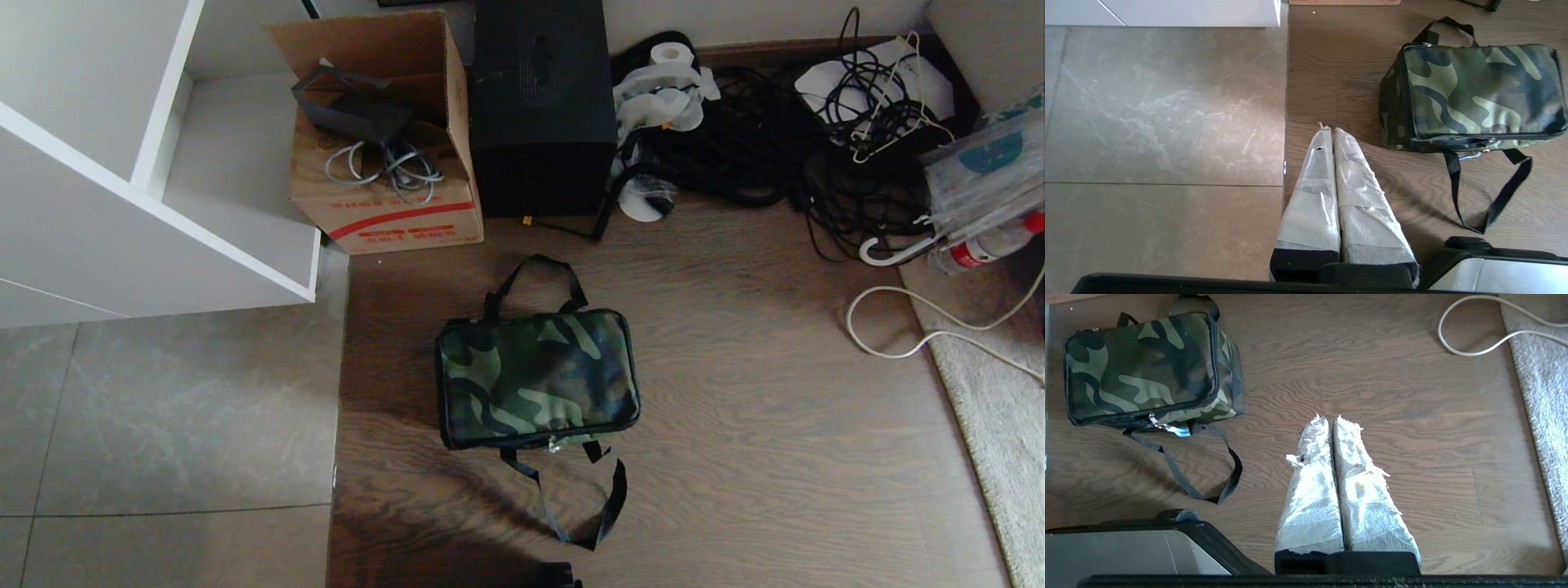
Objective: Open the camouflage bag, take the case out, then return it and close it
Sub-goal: Open the top of the storage box
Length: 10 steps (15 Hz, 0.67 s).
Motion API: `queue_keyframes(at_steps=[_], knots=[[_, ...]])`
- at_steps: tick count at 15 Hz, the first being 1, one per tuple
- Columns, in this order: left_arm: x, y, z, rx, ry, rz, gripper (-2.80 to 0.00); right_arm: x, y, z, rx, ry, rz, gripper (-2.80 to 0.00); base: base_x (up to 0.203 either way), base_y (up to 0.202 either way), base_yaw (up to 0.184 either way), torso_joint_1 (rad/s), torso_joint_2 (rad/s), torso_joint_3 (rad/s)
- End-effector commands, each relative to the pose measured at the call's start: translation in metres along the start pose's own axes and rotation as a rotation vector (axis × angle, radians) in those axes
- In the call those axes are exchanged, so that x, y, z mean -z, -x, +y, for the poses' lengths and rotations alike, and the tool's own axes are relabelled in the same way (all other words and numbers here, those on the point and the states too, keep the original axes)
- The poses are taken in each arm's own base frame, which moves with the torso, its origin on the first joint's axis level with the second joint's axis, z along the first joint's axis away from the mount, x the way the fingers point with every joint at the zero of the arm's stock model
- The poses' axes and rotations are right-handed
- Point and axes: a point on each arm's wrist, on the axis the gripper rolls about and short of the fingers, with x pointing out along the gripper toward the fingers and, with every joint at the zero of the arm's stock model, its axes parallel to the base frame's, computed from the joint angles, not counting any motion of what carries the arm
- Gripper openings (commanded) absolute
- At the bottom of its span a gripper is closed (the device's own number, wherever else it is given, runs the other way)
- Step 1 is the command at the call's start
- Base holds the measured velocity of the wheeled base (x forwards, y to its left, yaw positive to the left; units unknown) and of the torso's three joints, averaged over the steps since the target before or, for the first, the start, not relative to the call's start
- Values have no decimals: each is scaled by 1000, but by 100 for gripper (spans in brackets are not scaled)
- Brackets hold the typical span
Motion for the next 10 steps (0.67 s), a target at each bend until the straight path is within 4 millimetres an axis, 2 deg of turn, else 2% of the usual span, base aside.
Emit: queue_keyframes(at_steps=[1, 5, 10], knots=[[3, -1, 0, -2, -1, 9, -280, 0, 0, 0, 0, 0, -1, -280, 0, 0, 0, 0, 0, 0], [3, -1, 0, -1, 4, 9, -280, 0, 0, 0, 0, 0, -1, -280, 0, 13, -1, 0, 1, 1], [3, -1, 0, -1, 3, 9, -280, 0, 0, 0, 0, 0, -1, -280, 0, 151, -1, 3, 4, 3]])
